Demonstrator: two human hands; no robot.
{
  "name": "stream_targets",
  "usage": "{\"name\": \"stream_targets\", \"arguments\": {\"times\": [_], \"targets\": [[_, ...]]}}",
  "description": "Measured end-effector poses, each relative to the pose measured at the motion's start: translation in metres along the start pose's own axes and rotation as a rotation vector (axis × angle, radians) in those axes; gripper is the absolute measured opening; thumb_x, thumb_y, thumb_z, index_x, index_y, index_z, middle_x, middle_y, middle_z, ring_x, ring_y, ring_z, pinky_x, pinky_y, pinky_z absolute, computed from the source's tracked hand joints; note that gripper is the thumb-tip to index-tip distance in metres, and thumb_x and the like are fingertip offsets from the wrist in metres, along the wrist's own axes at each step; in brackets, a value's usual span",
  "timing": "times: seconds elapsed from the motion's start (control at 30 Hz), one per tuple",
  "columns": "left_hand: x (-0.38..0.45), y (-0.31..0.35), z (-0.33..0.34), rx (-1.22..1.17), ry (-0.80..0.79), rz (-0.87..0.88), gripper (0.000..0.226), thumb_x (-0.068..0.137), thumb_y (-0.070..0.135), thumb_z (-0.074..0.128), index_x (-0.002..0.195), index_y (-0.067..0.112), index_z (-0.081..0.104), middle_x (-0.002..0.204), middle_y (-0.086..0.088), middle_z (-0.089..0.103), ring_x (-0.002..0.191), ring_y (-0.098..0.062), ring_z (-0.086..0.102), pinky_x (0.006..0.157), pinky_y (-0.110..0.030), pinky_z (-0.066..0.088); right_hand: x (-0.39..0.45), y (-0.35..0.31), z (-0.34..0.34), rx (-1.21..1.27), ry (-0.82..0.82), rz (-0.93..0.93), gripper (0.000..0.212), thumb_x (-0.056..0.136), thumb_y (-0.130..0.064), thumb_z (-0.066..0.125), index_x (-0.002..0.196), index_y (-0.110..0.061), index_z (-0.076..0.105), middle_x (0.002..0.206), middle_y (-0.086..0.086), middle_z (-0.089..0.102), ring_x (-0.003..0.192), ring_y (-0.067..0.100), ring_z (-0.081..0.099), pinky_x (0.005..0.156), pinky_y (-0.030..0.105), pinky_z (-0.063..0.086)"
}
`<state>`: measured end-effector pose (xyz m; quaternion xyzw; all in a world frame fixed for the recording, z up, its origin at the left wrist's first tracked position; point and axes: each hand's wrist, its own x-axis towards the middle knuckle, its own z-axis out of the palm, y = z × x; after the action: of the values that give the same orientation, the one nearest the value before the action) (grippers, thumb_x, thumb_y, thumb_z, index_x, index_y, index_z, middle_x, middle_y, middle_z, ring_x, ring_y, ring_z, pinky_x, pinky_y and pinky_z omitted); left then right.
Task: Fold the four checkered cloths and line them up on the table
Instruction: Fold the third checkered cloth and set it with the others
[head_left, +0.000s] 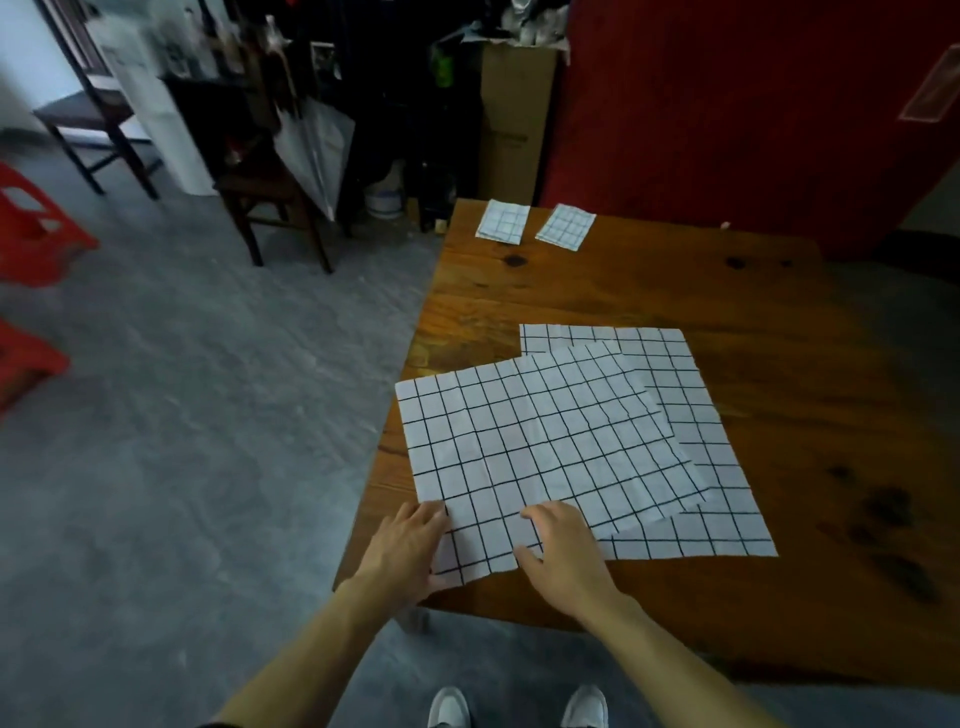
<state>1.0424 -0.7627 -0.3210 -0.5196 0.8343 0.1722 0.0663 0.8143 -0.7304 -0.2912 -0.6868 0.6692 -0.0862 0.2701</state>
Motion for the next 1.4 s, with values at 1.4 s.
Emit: {"name": "stream_targets", "arguments": {"times": [1.4], "targets": [[0.040,0.048,-0.081,-0.076,0.148,0.282,0.008,0.094,0.027,0.061,0.096,0.032,0.055,0.107,0.011,0.060,0.103,-0.010,0.057,0.094,-0.031,0.047,-0.089,0.070,-0.079,0.303,0.430,0.005,0.011,0.089,-0.017,0.069,0.096,-0.026,0.069,0.093,-0.014,0.065,0.093,0.008,0.064,0.083,0.020,0.052]]}}
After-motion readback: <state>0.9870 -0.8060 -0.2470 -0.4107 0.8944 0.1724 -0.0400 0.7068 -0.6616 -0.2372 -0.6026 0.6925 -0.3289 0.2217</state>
